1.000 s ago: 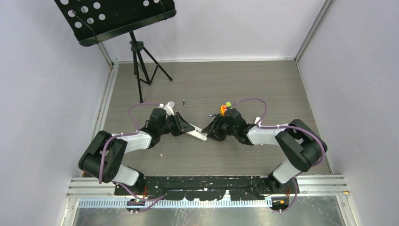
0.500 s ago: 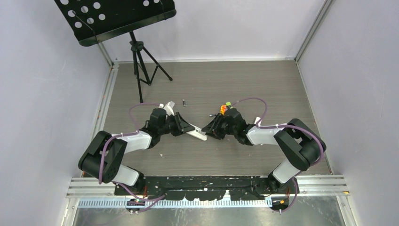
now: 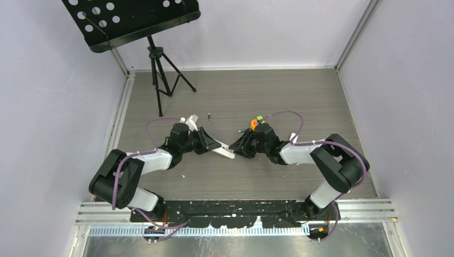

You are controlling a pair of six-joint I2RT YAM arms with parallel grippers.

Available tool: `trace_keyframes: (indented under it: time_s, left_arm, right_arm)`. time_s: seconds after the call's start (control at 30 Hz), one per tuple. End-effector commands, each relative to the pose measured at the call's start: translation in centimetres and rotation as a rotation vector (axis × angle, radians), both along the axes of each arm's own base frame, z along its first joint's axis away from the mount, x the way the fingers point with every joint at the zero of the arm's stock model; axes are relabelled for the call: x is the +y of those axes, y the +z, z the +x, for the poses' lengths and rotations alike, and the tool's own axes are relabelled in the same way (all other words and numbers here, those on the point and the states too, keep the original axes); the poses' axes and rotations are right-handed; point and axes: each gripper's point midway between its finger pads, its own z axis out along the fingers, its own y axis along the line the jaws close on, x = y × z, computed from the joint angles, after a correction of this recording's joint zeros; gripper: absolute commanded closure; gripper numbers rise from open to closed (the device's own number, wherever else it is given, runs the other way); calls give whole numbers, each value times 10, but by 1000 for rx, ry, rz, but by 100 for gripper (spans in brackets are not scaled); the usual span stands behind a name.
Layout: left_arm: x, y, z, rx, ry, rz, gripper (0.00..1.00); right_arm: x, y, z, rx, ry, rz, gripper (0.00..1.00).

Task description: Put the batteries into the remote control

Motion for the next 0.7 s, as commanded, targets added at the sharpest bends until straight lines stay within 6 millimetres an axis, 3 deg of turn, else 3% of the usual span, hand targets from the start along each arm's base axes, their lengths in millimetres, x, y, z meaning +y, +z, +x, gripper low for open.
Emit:
trace_keyframes:
  time_s: [0.0,0.47,0.53,0.67]
  left_arm:
    - [7,-14,-5,4,6,60,100]
    - [0,-12,-9,15,-45,38,100]
    - [-3,-11,-12,23,-66,27,100]
    - [-8,-10,-17,37,-103,13,100]
  right_arm:
    - [-6,-10,0,-1,-5,-76,57]
    - [8,-14,-4,24,26,5,55]
    - [14,-9,-4,15,28,75,55]
    - [26,18,-3,-56,31,271,55]
